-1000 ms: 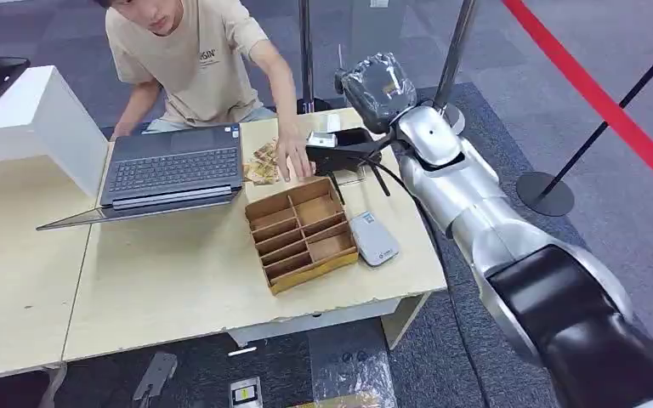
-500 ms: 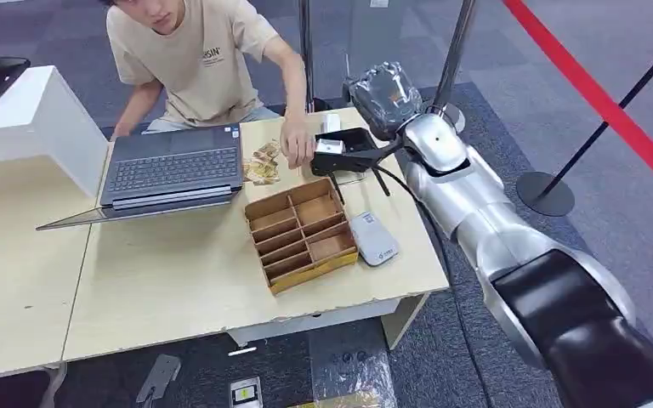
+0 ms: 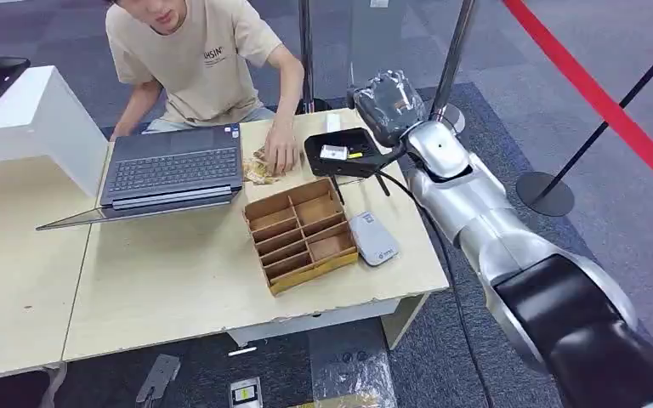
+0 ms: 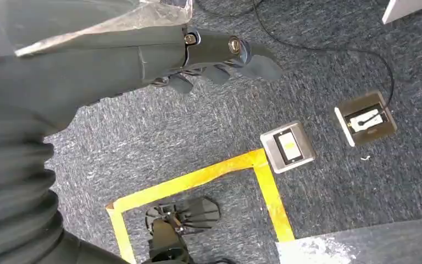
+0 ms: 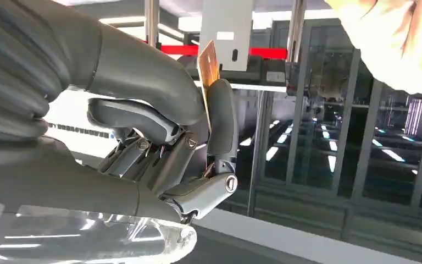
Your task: Pass the card to the sensor for recognition and then transmit it.
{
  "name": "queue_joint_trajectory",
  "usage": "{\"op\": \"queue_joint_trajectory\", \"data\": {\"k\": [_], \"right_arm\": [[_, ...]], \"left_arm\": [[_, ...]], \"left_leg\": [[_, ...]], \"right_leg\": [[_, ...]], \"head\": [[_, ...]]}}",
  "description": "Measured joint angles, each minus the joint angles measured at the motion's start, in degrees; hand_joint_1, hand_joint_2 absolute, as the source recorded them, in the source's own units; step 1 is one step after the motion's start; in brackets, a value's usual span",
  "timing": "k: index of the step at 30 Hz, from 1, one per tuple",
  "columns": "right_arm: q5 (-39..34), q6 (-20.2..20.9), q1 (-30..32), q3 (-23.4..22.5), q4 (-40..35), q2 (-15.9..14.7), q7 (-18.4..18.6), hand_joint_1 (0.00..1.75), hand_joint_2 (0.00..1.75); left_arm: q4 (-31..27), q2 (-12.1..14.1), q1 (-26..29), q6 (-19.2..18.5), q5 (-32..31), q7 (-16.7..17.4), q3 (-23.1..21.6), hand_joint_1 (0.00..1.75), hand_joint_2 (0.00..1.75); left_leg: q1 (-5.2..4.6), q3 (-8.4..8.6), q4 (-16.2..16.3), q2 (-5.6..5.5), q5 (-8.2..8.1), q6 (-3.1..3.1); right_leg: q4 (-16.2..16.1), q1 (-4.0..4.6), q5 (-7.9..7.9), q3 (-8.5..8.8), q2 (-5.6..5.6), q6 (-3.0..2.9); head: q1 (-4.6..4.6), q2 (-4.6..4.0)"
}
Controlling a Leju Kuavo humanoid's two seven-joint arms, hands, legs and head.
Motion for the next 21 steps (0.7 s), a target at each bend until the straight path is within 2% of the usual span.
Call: {"op": "queue_joint_trajectory", "data": {"k": [21], "right_arm": [[0.3, -0.4, 0.8, 0.0, -0.1, -0.2, -0.3, 1.75, 1.75]], "left_arm": [[0.0, 0.0, 0.0, -0.2, -0.5, 0.1, 0.0, 0.0, 1.75]], "left_leg": [[0.0, -0.01, 0.0, 0.0, 0.0, 0.0]], "right_leg": [[0.0, 0.0, 0.0, 0.0, 0.0, 0.0]], "head": [[0.0, 0.0]]}}
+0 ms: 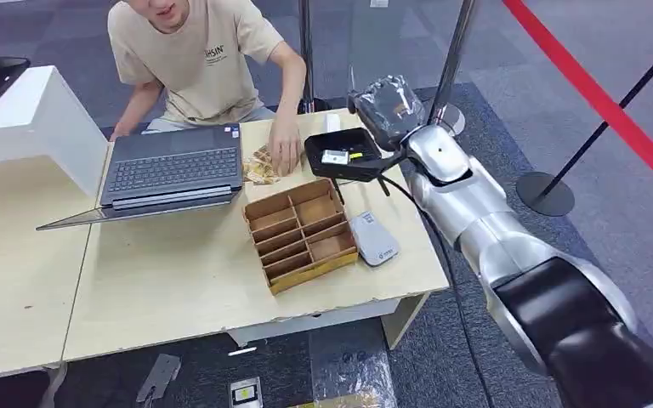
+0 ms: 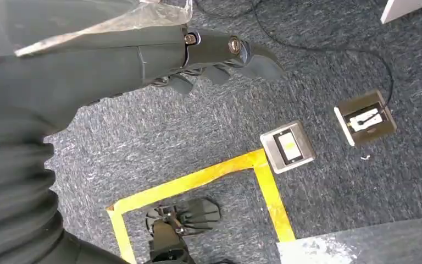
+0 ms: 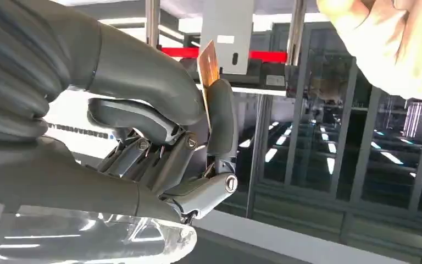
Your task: Pass the card to the sensor for recognition and then transmit it.
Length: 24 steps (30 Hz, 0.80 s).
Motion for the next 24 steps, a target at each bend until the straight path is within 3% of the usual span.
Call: {"op": "queue_joint_trajectory", "data": {"k": [24], "right_arm": [[-0.4, -0.8, 1.3, -0.1, -2.2, 1.0, -0.4, 1.75, 1.75]], "left_arm": [[0.0, 0.0, 0.5, 0.0, 0.9, 1.0, -0.1, 0.0, 1.75]], "left_leg": [[0.0, -0.01, 0.0, 0.01, 0.0, 0.0]], "right_leg": [[0.0, 0.0, 0.0, -0.01, 0.0, 0.0]], "head": [[0.0, 0.0]]}}
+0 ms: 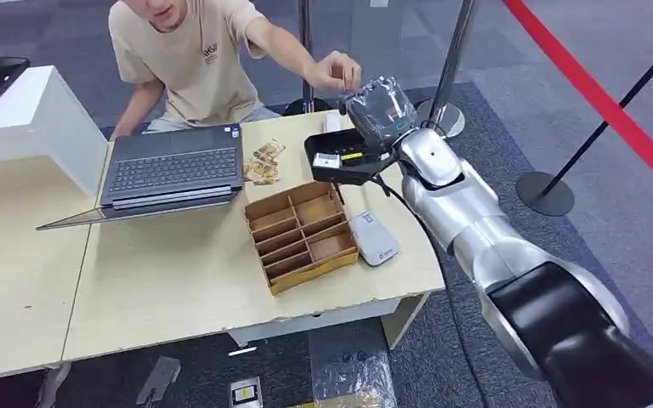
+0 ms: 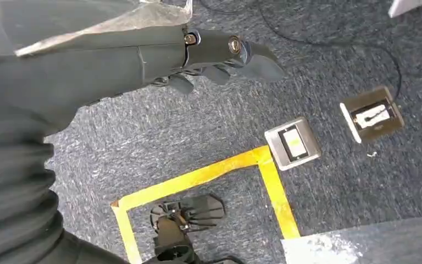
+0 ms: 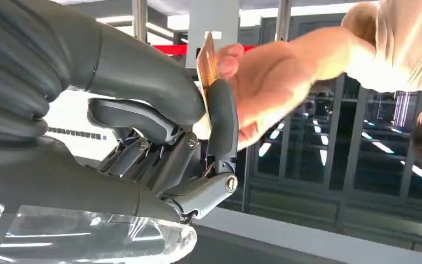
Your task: Pass the card to the sensor for recognition and then transmit it.
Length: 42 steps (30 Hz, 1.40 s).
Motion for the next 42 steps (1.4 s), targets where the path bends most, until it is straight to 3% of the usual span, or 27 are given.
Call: {"op": "queue_joint_trajectory", "data": {"k": [5, 16, 18, 19, 27, 33, 42], "right_arm": [[1.0, -0.2, 1.7, 0.0, -0.5, -0.4, -1.2, 1.75, 1.75], [-0.5, -0.2, 1.1, 0.0, -1.6, -1.4, -3.1, 1.69, 1.75], [-1.3, -0.2, -0.2, -0.1, -1.6, -1.5, -3.3, 0.0, 1.75], [-1.7, 0.0, -0.7, -0.3, -1.6, -1.7, -3.3, 0.0, 0.0], [-9.3, 0.8, -0.9, -2.6, -2.8, -2.7, -3.3, 0.0, 0.0], [-22.6, 2.6, 4.7, -6.4, -8.6, -2.7, -4.1, 0.0, 0.0], [-25.3, 3.3, 7.4, -7.4, -11.3, -2.7, -3.3, 0.0, 0.0]], "left_arm": [[0.0, -0.2, 0.4, -0.4, 1.9, 2.0, 0.0, 0.0, 1.75], [0.0, -1.1, 0.1, -0.3, 2.9, 1.7, 0.1, 0.0, 1.75], [0.0, -1.1, 0.1, 0.9, 3.1, 1.0, 0.2, 0.0, 1.75], [0.0, -1.1, 0.1, 1.6, 2.6, 0.7, 0.2, 0.0, 1.75], [0.1, 1.0, 0.5, 1.9, 1.5, 0.9, 0.1, 0.0, 1.75], [0.2, 2.4, 1.6, 1.6, 1.6, 0.2, 0.1, 0.0, 1.75], [0.2, 2.8, 2.3, 1.6, 2.2, -0.4, 0.1, 0.0, 1.75]], "left_leg": [[0.0, -0.05, 0.0, -0.02, 0.0, 0.0], [0.0, -0.16, 0.0, -0.02, 0.0, 0.0], [0.0, -0.15, 0.0, -0.01, 0.0, 0.0], [0.0, -0.15, 0.0, -0.01, 0.0, 0.0], [0.0, -0.15, 0.0, 0.0, 0.0, 0.0], [0.01, -0.12, 0.0, -0.01, 0.0, 0.0], [0.01, -0.12, 0.0, 0.0, -0.01, 0.0]], "right_leg": [[0.0, 0.0, 0.0, -0.05, -0.01, 0.0], [0.0, -0.01, 0.0, -0.14, -0.01, 0.0], [0.0, 0.0, 0.0, -0.16, 0.0, 0.0], [0.0, 0.0, 0.0, -0.16, 0.0, 0.0], [0.0, 0.0, 0.0, -0.15, 0.0, 0.0], [0.0, 0.01, 0.0, -0.1, 0.0, 0.0], [0.0, 0.01, 0.0, -0.11, 0.0, 0.0]], "head": [[0.0, 0.0], [0.0, 0.0], [0.0, 0.0], [0.0, 0.0], [0.0, 0.0], [0.0, 0.0], [0.0, 0.0]]}}
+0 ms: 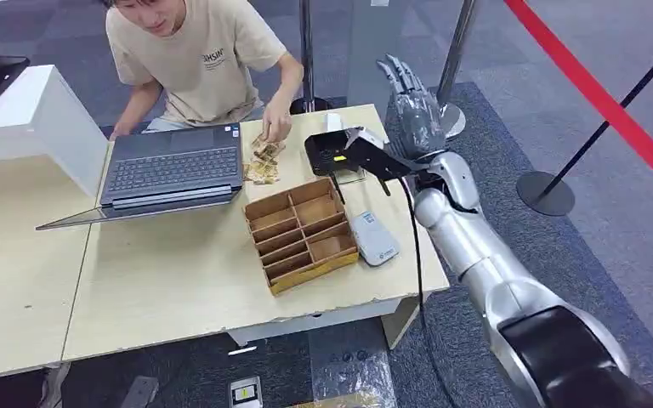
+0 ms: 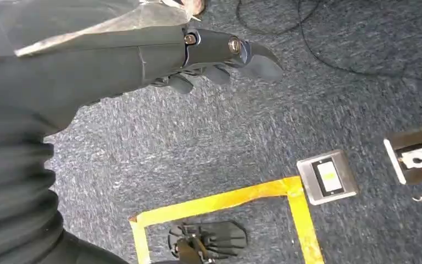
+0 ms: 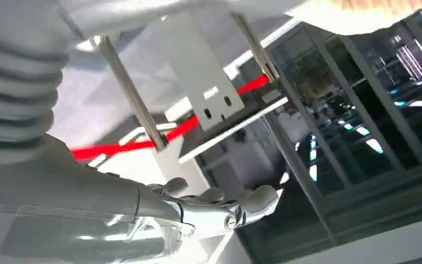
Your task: Pass the card to the sensor for recognition and then transmit it.
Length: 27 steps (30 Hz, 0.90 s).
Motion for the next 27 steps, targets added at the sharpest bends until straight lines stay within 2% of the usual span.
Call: {"op": "queue_joint_trajectory", "data": {"k": [2, 12, 18, 27], "right_arm": [[-5.2, 1.8, 8.3, -2.9, -10.3, -0.3, 2.2, 0.0, 0.0], [-18.7, 8.6, 24.0, -5.8, -29.9, -0.4, 8.2, 0.0, 0.0], [-23.6, 12.7, 30.1, -6.9, -39.9, -1.0, 10.5, 0.0, 0.0], [-25.5, 12.7, 35.7, -8.0, -50.7, -1.7, 11.9, 0.0, 0.0]], "left_arm": [[0.0, 0.8, 1.5, 0.0, 0.5, -0.8, 0.0, 0.0, 1.75], [0.1, 1.7, 4.1, 1.6, 3.9, -3.0, 0.9, 0.0, 1.75], [0.1, 2.2, 5.2, 2.0, 5.1, -3.8, 1.9, 0.0, 1.75], [0.1, 2.4, 5.8, 2.3, 5.9, -4.3, 3.2, 0.0, 1.75]], "left_leg": [[0.0, 0.0, 0.0, -0.01, -0.01, 0.0], [0.0, 0.0, 0.0, -0.01, -0.03, 0.0], [0.0, 0.01, 0.0, 0.01, -0.04, 0.0], [0.0, 0.0, 0.0, 0.02, -0.05, 0.0]], "right_leg": [[0.0, 0.0, -0.01, 0.0, -0.01, 0.0], [0.0, 0.0, -0.03, -0.01, -0.01, -0.02], [0.0, 0.0, -0.03, -0.01, 0.01, -0.02], [0.0, 0.0, -0.03, -0.01, 0.01, -0.02]], "head": [[0.0, 0.0], [0.02, 0.0], [0.02, 0.0], [0.0, 0.0]]}}
